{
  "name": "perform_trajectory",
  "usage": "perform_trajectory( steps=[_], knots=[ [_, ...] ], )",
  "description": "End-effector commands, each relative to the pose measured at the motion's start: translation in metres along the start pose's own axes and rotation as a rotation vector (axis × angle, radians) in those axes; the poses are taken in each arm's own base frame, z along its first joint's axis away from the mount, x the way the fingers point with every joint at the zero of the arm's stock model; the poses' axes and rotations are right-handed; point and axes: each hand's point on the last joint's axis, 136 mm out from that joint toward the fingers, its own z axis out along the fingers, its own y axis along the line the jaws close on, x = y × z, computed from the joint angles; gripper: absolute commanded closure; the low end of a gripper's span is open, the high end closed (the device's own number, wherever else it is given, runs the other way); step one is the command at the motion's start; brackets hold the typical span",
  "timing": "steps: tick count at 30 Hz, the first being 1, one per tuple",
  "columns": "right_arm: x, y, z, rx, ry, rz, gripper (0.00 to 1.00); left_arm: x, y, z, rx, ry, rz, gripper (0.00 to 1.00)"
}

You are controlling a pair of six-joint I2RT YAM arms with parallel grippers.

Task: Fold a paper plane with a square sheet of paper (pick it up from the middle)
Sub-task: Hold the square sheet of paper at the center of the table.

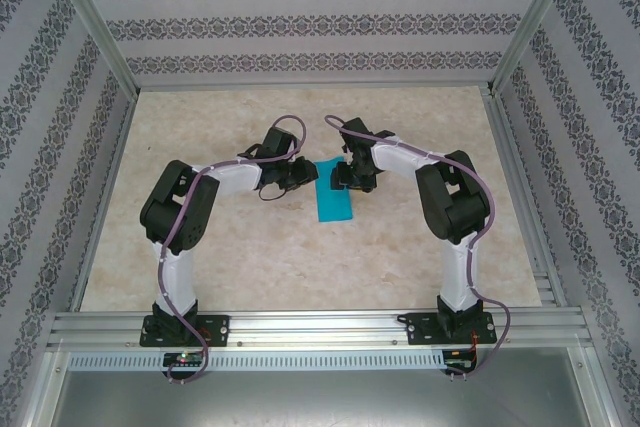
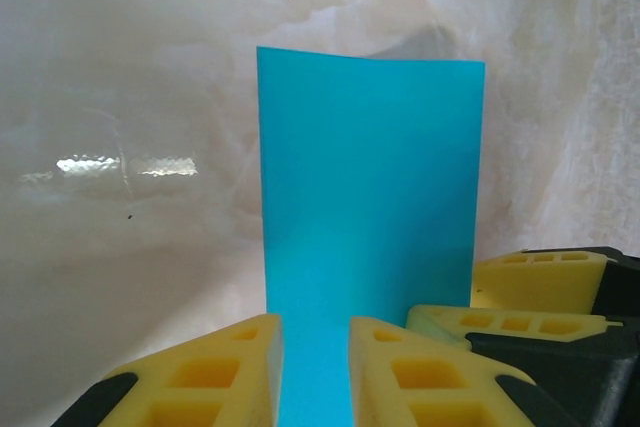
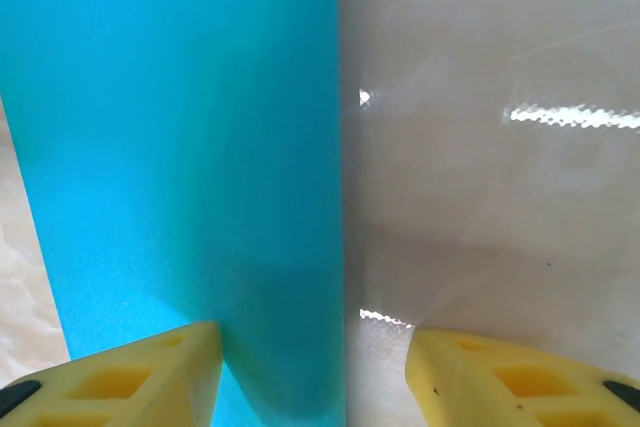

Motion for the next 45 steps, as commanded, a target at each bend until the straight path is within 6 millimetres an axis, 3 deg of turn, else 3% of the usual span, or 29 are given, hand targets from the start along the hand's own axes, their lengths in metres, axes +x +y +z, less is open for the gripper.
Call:
perform_trajectory(
  steps=[1, 12, 20, 30, 45],
  knots=[
    [0.036, -0.024, 0.058, 0.069, 0.133, 0.027, 0.44, -0.001, -0.014, 0.001, 0.03, 0.006, 0.031, 0.76],
    [0.04, -0.027, 0.061, 0.082, 0.148, 0.037, 0.43, 0.001, -0.017, 0.004, 0.033, 0.014, 0.037, 0.79],
    [0.043, -0.028, 0.064, 0.085, 0.161, 0.034, 0.43, 0.013, -0.026, 0.015, 0.026, 0.062, 0.089, 0.84],
    [0.046, -0.027, 0.066, 0.085, 0.168, 0.028, 0.43, 0.023, -0.013, 0.027, -0.014, 0.109, 0.066, 0.9],
    [0.049, -0.028, 0.07, 0.103, 0.178, -0.025, 0.43, 0.019, -0.02, 0.022, 0.007, 0.091, 0.082, 0.91]
  ],
)
